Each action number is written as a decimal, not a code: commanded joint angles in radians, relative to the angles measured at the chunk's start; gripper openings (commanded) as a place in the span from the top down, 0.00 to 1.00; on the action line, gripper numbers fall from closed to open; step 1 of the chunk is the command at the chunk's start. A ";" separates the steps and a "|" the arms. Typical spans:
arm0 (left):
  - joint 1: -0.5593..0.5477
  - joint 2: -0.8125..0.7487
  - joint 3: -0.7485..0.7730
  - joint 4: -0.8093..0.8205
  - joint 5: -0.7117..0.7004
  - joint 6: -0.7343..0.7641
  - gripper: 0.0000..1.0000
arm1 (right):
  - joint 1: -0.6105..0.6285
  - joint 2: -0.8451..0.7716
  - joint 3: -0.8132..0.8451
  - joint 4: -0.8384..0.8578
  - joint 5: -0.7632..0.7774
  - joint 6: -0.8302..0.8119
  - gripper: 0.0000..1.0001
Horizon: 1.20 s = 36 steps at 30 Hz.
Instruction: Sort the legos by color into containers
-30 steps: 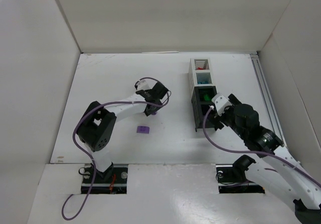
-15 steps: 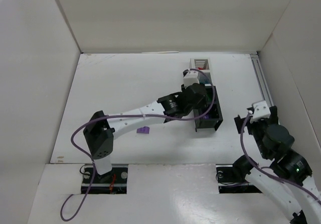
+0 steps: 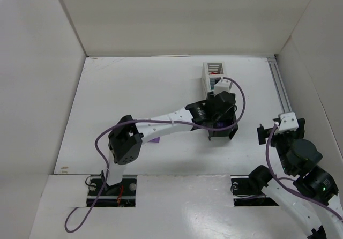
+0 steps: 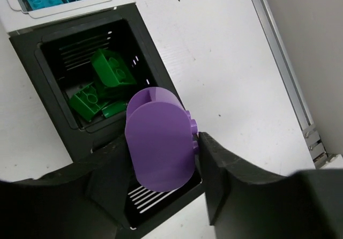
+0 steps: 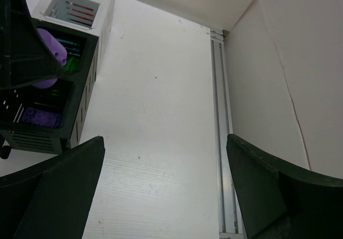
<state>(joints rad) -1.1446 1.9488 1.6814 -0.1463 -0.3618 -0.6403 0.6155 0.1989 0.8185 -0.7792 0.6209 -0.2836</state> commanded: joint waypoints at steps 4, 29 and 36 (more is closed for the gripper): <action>-0.029 -0.091 -0.025 0.014 -0.031 0.013 0.33 | -0.003 0.016 0.022 0.000 0.014 0.017 0.01; -0.020 -1.122 -0.865 -0.670 -0.318 -0.870 0.00 | 0.346 0.707 -0.042 0.607 -0.765 -0.403 0.01; -0.020 -1.312 -0.959 -0.679 -0.313 -0.882 0.00 | 0.429 1.178 0.117 0.730 -0.805 -0.479 0.05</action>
<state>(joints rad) -1.1694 0.6682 0.7261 -0.8009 -0.6548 -1.4670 1.0466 1.3087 0.8780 -0.1902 -0.1520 -0.7341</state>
